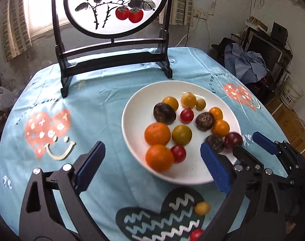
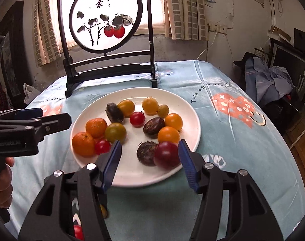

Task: Organize fruits
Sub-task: 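Return to the table and grasp the red cherry tomato with the right tool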

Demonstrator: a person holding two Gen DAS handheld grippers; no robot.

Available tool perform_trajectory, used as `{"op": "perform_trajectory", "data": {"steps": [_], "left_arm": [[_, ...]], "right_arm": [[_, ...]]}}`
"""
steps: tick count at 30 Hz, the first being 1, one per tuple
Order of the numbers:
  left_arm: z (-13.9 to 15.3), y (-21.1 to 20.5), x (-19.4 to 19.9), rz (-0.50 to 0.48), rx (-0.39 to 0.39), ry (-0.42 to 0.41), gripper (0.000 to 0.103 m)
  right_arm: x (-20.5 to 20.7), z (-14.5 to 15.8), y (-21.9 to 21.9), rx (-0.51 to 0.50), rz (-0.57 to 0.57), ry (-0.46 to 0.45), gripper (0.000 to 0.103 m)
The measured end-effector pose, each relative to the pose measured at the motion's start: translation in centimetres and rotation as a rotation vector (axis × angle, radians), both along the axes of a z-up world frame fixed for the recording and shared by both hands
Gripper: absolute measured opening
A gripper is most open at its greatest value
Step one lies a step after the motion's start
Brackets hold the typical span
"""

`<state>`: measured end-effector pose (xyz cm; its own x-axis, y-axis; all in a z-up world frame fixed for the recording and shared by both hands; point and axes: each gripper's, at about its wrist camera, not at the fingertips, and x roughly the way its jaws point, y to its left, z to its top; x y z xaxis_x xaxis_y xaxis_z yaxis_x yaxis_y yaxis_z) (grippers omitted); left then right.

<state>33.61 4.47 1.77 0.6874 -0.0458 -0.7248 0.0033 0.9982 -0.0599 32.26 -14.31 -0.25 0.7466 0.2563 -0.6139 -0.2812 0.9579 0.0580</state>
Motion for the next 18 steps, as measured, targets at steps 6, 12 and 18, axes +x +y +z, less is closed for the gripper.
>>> {"op": "perform_trajectory", "data": {"steps": [6, 12, 18], "left_arm": [[-2.1, 1.6, -5.9, 0.035, 0.039, -0.053, 0.099], [-3.9, 2.8, -6.2, 0.064, 0.002, 0.004, 0.099], [-4.2, 3.8, -6.2, 0.099, -0.017, 0.028, 0.099]], "right_arm": [[-7.1, -1.9, 0.9, 0.054, 0.171, 0.127, 0.059], [-11.2, -3.5, 3.4, 0.008, 0.185, 0.169, 0.059], [-9.9, -4.9, 5.1, -0.042, 0.166, 0.218, 0.055]]}}
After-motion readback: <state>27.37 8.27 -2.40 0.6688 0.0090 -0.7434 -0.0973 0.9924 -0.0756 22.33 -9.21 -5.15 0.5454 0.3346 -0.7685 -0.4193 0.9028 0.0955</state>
